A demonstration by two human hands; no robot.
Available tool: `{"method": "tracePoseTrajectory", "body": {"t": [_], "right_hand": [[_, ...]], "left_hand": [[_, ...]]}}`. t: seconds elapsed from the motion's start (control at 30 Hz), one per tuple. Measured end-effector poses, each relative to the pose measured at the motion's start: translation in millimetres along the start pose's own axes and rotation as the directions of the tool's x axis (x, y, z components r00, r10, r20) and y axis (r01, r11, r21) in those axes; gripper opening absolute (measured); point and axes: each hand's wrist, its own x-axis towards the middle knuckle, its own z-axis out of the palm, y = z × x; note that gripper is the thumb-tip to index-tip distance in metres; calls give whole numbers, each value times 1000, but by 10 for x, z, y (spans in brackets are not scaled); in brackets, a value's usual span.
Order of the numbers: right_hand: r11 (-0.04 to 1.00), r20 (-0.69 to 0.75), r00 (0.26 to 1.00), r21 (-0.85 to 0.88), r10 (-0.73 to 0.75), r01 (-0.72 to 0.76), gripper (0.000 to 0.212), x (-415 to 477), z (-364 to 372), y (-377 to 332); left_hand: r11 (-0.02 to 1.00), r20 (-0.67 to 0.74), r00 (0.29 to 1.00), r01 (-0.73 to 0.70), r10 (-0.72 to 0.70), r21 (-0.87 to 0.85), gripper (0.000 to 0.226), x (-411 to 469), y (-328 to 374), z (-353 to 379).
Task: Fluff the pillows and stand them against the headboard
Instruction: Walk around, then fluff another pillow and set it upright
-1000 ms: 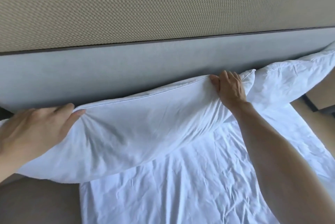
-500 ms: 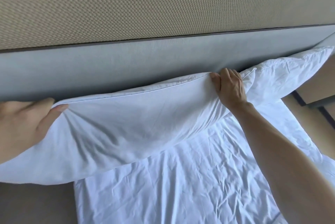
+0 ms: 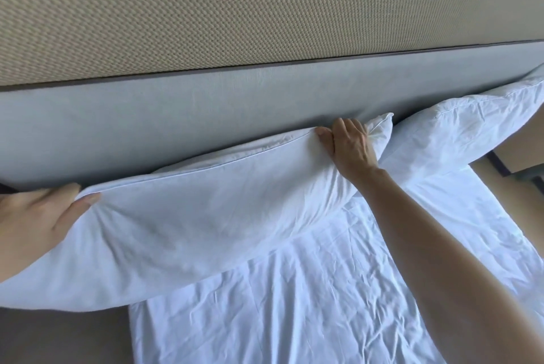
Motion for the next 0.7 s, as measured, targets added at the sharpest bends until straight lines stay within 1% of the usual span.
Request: {"method": "tracePoseTrajectory", "body": {"t": [0.03,0.1,0.13,0.2,0.23,0.27,0.37,0.4,0.57,0.63,0.7], "right_hand": [[1000,26,1000,-13,1,-1,50,-13,30,-3],[1000,75,997,-30,11,-9,56,-36,79,-12],[1000,84,996,-29,14,-12,60,-46,94,-33],[1000,59,998,-16,12,-11,60,-55,55,-35],[1000,31,999,-5,7,-6,59,-48,23,-32],[1000,6,1000,4,-3,3,58,-39,-16,-19],[1000,-24,1000,27,-12,13,61,-47,-155,33],[1000,-32,999,30,-9,10,61,-46,-196,59],[999,-33,999,18,28,-27,61,7,-264,171],[999,-43,998,10,42,-42,60,-38,-240,231],[999,-48,998,-8,32,-32,59,-86,-172,269]], "left_hand": [[999,20,1000,-3,2,40,38,46,163,-117],[996,-37,999,21,-18,88,39,177,374,-248],[990,-76,997,20,-9,138,41,166,355,-225],[980,-61,998,38,-26,197,43,144,360,-236],[979,-34,999,40,-34,199,43,121,330,-247],[980,-69,997,35,-22,195,42,107,295,-222],[996,-76,997,40,-34,75,43,84,458,-356],[998,-107,994,19,-12,62,43,90,497,-370],[996,-185,982,-26,40,82,43,153,563,-395],[994,-197,976,-83,95,67,40,165,605,-350],[988,-188,972,-123,139,90,40,196,629,-314]]}}
